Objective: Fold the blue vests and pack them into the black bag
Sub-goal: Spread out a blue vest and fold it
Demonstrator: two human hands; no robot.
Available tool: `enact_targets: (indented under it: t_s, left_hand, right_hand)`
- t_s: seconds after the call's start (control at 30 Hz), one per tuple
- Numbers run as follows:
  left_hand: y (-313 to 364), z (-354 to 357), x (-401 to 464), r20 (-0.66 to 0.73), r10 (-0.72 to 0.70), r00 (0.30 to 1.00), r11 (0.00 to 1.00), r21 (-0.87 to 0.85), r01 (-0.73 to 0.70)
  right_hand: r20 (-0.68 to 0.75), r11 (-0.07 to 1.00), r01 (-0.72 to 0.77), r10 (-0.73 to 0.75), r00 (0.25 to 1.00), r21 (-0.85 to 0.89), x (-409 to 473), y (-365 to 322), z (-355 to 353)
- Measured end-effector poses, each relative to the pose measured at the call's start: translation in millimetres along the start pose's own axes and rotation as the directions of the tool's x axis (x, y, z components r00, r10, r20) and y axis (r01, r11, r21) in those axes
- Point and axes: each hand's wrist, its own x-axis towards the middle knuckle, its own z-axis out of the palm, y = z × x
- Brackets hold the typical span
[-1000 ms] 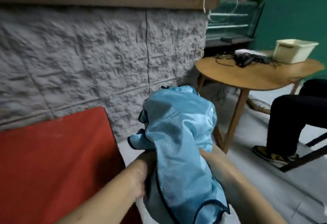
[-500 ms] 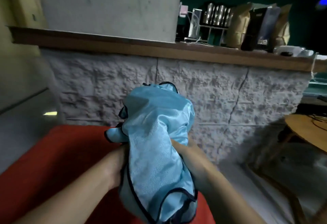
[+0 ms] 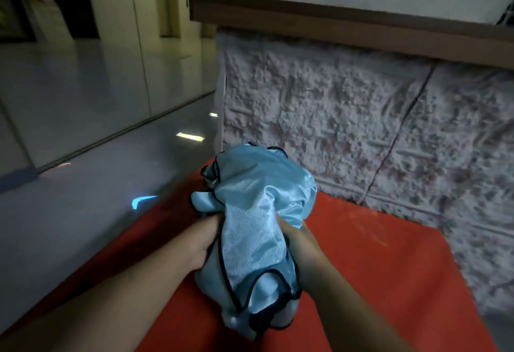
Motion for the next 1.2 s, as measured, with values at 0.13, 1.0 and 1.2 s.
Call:
enact_targets:
  t_s: [0.13, 1.0, 1.2]
  left_hand:
    - [-24, -18, 31, -0.327, 0.016, 0.945, 0.997, 0.081, 0.011]
    - [145, 143, -210, 0.280, 0.469, 0.838, 0.871, 0.008, -0.490]
    - [157, 174, -253, 0.370, 0.429, 0.824, 0.871, 0.074, -0.486]
  right_hand:
    - [-0.293, 0.908, -0.146, 0.027, 0.956, -0.392, 29, 23, -3]
    - [0.130, 0.867, 0.364, -0.340, 0.931, -0.340, -234, -187, -42]
    - [-0.117, 0.734, 0.302, -0.460, 0.880, -0.608, -271, -147, -57]
